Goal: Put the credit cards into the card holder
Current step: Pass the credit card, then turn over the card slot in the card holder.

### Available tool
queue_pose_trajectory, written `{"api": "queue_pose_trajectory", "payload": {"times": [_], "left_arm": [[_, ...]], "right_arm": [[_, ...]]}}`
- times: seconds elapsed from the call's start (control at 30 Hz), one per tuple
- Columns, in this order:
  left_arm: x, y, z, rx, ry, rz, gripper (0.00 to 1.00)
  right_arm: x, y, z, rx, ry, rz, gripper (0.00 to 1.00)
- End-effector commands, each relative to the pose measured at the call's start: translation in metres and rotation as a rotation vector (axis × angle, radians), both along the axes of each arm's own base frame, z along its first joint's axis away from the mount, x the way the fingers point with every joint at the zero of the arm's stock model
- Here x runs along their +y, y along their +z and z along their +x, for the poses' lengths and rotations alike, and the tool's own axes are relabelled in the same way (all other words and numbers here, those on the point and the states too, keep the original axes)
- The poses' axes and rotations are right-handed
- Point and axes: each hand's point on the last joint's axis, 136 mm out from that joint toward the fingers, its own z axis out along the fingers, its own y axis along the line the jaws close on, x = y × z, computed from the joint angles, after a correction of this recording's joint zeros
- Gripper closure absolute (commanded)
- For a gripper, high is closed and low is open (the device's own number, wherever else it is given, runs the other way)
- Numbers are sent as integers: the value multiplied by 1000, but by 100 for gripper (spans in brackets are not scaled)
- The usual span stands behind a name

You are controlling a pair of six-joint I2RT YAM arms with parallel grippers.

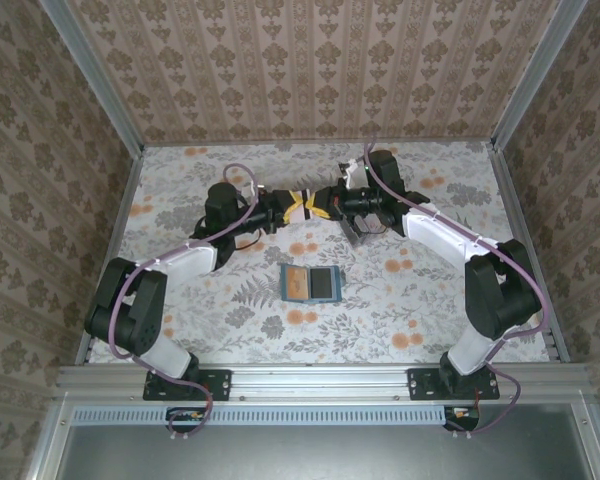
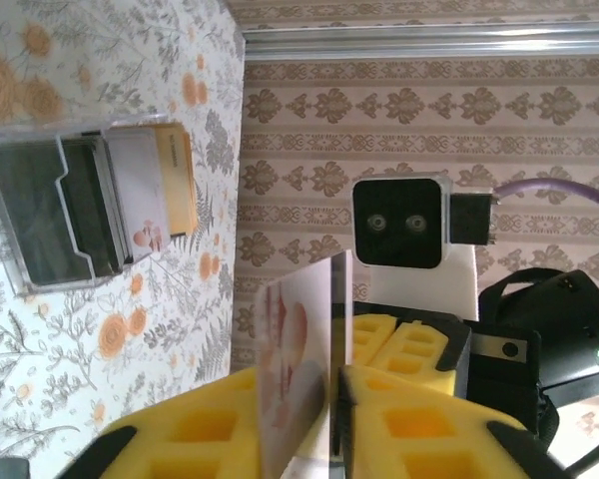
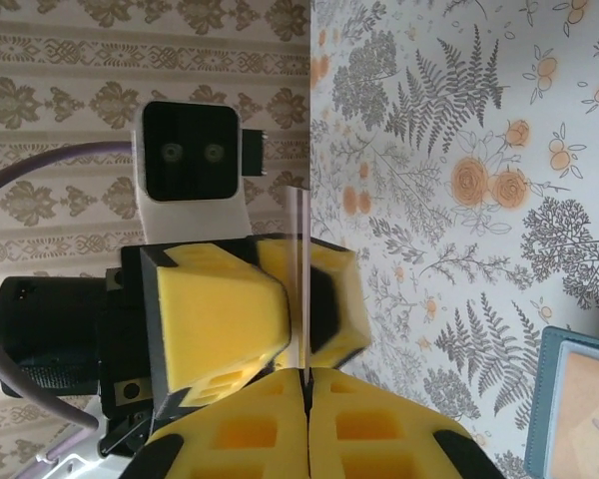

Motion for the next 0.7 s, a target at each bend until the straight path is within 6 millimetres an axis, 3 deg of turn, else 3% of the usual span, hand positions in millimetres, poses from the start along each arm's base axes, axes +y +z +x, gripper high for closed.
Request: {"api": "queue_pose_trajectory", "payload": {"times": [0.0,0.2,0.3,0.4,0.53,0.67], "left_arm": [[1,-8,-7,-6,-12,45,57],[29,-48,-25,30,20,357,39],[54,-66,-35,31,28,566,38],[69,-83,-46,46,29,666,38],[68,-103,-57,97,-2,650,38],[62,-121,-72,117,-47,669,38]], "right_arm": [[-7,-6,-4,-1,-25,-39,96],[-42,-32,-16,-38,-114,-282,97],[-61,-52,-28,-69,-135,-408,98],[-66,-66,-39,-101,-136,-416,100],[-74,-79,-49,-140,-130,-457,100],[-92,-105,-63,-114,-100,-631,100]]}}
